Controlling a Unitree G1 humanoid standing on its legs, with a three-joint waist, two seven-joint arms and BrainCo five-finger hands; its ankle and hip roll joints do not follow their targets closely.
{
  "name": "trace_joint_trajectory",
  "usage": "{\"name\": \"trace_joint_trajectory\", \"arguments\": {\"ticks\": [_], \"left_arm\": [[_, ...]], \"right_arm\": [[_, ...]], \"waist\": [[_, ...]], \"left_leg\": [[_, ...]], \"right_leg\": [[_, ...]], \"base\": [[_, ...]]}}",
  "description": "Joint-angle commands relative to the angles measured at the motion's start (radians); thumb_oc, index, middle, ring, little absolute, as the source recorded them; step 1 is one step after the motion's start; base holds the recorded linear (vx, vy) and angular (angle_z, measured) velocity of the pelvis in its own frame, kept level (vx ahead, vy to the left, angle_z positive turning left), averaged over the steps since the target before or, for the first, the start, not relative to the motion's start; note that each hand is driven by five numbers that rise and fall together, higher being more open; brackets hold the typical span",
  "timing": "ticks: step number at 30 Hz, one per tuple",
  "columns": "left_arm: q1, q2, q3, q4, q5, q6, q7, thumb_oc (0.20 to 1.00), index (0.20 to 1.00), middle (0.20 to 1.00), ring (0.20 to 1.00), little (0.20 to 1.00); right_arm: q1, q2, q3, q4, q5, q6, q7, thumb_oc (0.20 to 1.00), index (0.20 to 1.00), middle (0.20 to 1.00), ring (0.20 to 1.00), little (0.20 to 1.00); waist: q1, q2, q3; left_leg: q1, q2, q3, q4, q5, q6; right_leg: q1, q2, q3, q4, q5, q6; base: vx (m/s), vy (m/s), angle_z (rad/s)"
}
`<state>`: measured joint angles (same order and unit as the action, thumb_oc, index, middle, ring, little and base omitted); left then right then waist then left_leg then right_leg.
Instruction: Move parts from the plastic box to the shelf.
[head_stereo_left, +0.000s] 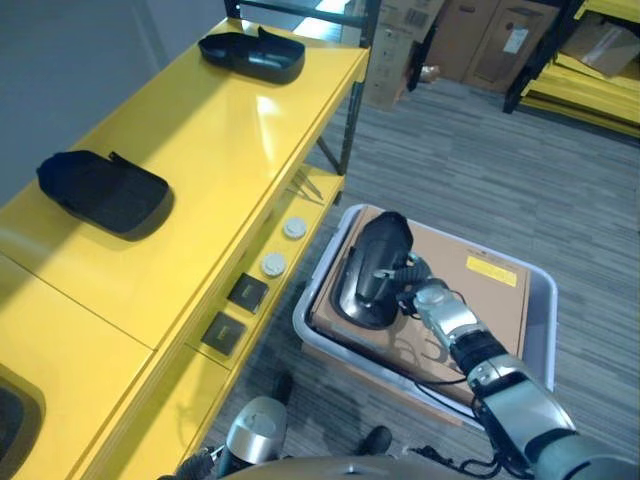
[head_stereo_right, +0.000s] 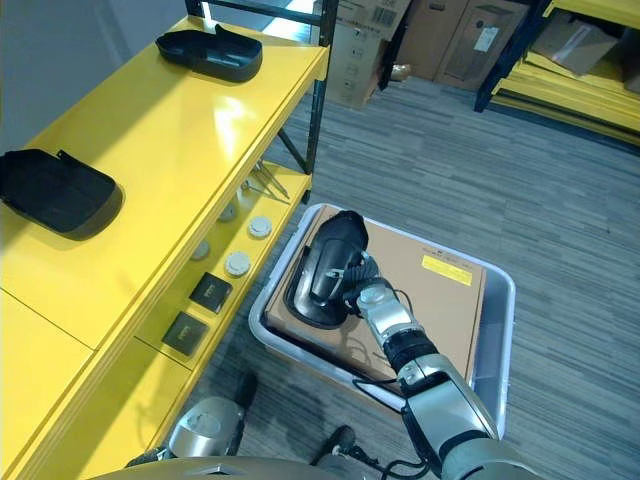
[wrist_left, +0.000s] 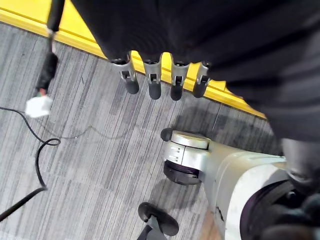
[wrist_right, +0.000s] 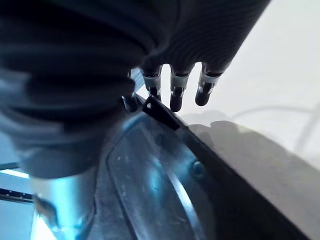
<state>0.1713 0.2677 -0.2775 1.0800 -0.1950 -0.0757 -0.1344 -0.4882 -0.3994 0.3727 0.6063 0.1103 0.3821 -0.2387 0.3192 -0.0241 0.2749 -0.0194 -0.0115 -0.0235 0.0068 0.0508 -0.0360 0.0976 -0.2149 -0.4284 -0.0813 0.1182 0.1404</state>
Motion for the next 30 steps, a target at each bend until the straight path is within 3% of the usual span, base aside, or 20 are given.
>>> {"name": "trace_joint_trajectory", "arguments": {"ticks": [1,7,8,12,21,30], "left_arm": [[0.018,0.014,-0.033,0.033,-0.027,-0.009,0.02,1.0,1.0,1.0,1.0,1.0],[0.006,0.037,0.008,0.019,-0.048,-0.019,0.019,1.0,1.0,1.0,1.0,1.0],[-0.002,0.045,0.019,0.018,-0.057,-0.023,0.021,1.0,1.0,1.0,1.0,1.0],[-0.022,0.067,0.025,0.014,-0.074,-0.03,0.015,1.0,1.0,1.0,1.0,1.0],[-0.054,0.087,0.012,0.004,-0.093,-0.03,0.02,1.0,1.0,1.0,1.0,1.0],[-0.065,0.091,0.012,0.01,-0.089,-0.034,0.029,1.0,1.0,1.0,1.0,1.0]], "right_arm": [[0.034,-0.087,0.046,-0.09,-0.106,0.004,0.04,1.0,1.0,1.0,1.0,1.0],[0.101,-0.12,0.041,-0.21,-0.204,0.016,0.05,1.0,1.0,1.0,1.0,1.0],[0.131,-0.138,0.029,-0.237,-0.208,0.012,0.034,1.0,1.0,1.0,1.0,1.0],[0.159,-0.151,0.008,-0.227,-0.192,-0.023,0.007,1.0,1.0,1.0,1.0,1.0],[0.143,-0.129,0.013,-0.2,-0.138,-0.043,-0.028,1.0,1.0,1.0,1.0,1.0],[0.118,-0.124,0.002,-0.188,-0.086,-0.077,-0.096,1.0,1.0,1.0,1.0,1.0]], "waist": [[0.007,0.036,-0.059],[-0.012,-0.001,-0.034],[-0.021,-0.019,-0.028],[-0.026,-0.041,-0.013],[-0.017,-0.058,0.015],[-0.01,-0.052,0.015]], "left_leg": [[-0.038,0.034,-0.009,-0.008,-0.051,-0.005],[-0.067,0.04,0.005,0.008,-0.055,-0.001],[-0.076,0.044,0.01,0.012,-0.058,0.0],[-0.1,0.05,0.016,0.03,-0.066,0.004],[-0.138,0.049,0.005,0.047,-0.068,0.007],[-0.156,0.038,-0.005,0.046,-0.064,0.008]], "right_leg": [[-0.051,0.014,0.032,0.093,-0.108,0.029],[-0.077,0.026,0.05,0.096,-0.102,0.032],[-0.086,0.033,0.058,0.093,-0.098,0.032],[-0.101,0.042,0.066,0.094,-0.093,0.033],[-0.121,0.05,0.069,0.087,-0.083,0.031],[-0.132,0.046,0.064,0.08,-0.08,0.033]], "base": [[-0.09,-0.041,-0.03],[-0.08,-0.056,-0.06],[-0.08,-0.079,-0.09],[-0.07,-0.073,-0.1],[-0.05,-0.032,-0.01],[-0.03,-0.002,0.01]]}}
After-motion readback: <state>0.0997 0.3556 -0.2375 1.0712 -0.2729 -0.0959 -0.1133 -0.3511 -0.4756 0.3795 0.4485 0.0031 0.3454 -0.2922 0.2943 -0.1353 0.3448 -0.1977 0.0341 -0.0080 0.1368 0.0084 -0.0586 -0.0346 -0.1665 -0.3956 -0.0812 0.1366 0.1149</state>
